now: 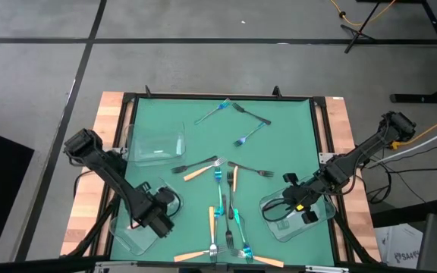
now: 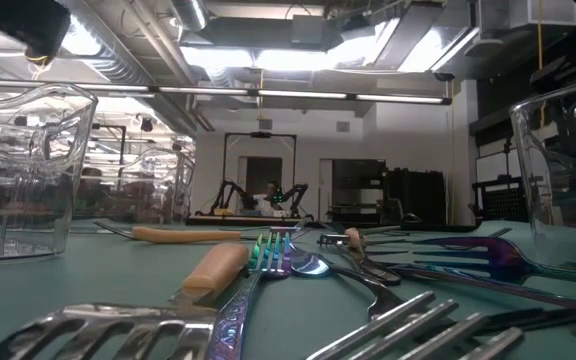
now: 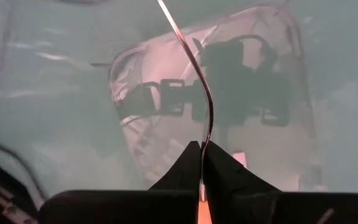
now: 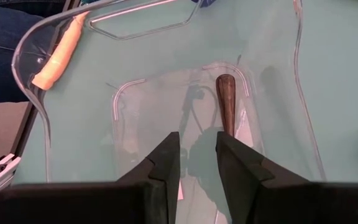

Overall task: Sort silverware by color (type)
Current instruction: Put the yellow fork into the bottom left transparent bin

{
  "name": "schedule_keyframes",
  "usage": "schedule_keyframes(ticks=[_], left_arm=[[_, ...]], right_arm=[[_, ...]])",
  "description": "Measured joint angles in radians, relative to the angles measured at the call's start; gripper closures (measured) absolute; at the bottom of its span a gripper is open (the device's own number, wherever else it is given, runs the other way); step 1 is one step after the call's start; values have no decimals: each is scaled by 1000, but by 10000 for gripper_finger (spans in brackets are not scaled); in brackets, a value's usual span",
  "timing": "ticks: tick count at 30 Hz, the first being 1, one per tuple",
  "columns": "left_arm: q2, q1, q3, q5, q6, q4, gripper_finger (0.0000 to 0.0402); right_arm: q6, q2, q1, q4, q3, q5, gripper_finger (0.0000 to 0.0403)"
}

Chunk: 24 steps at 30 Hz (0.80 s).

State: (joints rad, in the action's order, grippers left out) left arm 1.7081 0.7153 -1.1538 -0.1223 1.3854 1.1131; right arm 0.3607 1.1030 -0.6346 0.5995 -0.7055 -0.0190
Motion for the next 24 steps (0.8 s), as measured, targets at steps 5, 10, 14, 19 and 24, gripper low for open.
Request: schedule_keyframes(ticks=[5, 10, 14, 19, 24], left_arm=[[0, 0, 61, 28, 0, -57, 402], [0, -1, 102, 28, 0, -104, 402], [-2, -1, 149, 29, -3, -186, 402], [-6, -1, 185, 31, -5, -247, 394], [-5, -2, 187, 32, -8, -247, 384]], right_arm=[[0, 0, 0, 0, 0, 0, 307], [0, 0, 0, 0, 0, 0, 307], [0, 0, 0, 0, 0, 0, 307], [0, 0, 0, 0, 0, 0, 307], [0, 0, 0, -1, 0, 0, 307]])
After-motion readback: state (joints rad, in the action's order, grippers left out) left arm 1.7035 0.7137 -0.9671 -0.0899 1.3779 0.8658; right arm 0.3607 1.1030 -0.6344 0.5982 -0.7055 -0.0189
